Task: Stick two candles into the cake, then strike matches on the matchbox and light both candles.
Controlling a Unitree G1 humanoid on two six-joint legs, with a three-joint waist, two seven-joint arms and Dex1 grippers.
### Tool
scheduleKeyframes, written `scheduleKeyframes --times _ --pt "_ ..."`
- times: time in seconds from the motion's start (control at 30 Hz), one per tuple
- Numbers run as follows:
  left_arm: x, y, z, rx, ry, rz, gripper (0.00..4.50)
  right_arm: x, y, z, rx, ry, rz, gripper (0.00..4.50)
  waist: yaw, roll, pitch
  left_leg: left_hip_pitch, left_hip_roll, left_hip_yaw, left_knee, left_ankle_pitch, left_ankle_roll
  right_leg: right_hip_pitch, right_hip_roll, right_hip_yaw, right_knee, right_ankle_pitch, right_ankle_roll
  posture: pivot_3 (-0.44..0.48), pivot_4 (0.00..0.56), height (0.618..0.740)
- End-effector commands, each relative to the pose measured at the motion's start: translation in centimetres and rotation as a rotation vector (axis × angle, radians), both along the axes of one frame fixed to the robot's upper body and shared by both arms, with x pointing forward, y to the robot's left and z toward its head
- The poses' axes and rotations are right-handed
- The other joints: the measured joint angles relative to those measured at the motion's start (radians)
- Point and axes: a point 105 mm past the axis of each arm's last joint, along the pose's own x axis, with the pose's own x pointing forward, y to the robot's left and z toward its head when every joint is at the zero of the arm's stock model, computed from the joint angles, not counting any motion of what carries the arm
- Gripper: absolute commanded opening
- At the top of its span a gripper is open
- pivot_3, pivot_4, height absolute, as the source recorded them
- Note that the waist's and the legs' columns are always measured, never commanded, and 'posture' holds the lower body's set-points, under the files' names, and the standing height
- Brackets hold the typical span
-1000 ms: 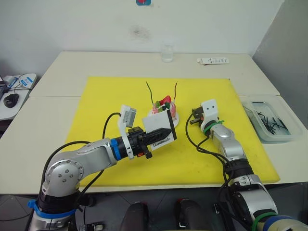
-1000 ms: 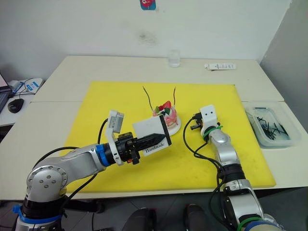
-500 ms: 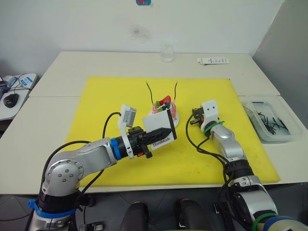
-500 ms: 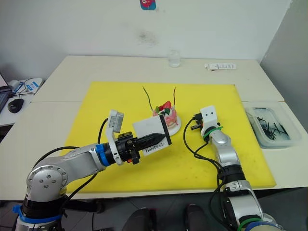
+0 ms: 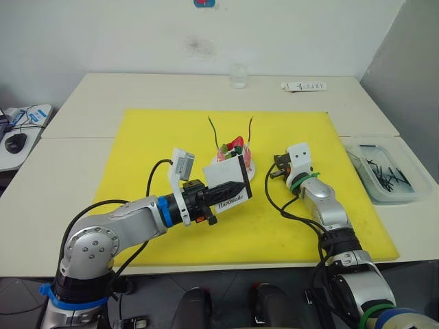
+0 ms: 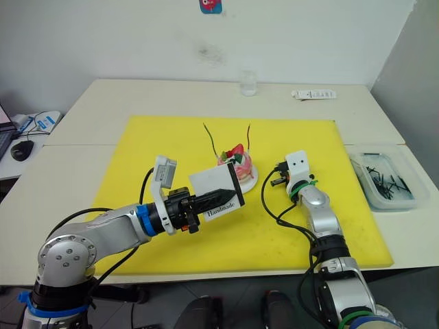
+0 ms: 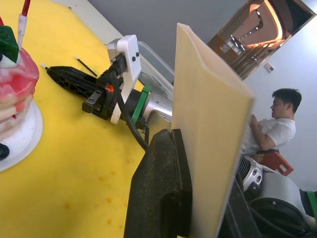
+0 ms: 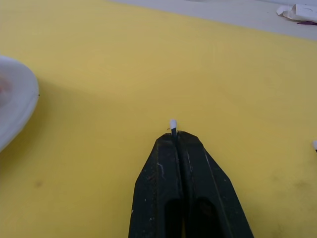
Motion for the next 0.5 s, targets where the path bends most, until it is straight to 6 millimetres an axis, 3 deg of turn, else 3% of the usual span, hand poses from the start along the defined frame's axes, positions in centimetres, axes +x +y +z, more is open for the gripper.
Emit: scheduleKeyframes --times 0.03,0.17,0.5 --pt "0.1 -0.1 0.9 -0.016 -0.045 0.002 0.0 -0.6 0.0 -1.5 0.013 0.053 0.012 0.01 0.0 0.0 0.0 0.0 0.0 0.0 0.0 0.0 0.0 0.0 0.0 0.0 0.0 0.0 0.0 0.0 0.15 0.74" --pt "0.3 0.2 0.7 -0.018 -0.029 0.02 0.0 -1.1 -0.2 0.3 0.013 0.006 0.07 0.01 0.0 0.0 0.0 0.0 0.0 0.0 0.0 0.0 0.0 0.0 0.0 0.0 0.0 0.0 0.0 0.0 0.15 0.74" --pt "-0.7 0.9 -1.1 0.058 0.012 -0.029 0.0 -9.9 0.2 8.0 -0.192 -0.035 0.672 0.01 0.002 0.003 0.003 -0.003 0.0 0.0 -0.002 -0.001 0.0 -0.002 -0.001 -0.002 0.0 -0.002 0.005 0.0 0.15 0.74"
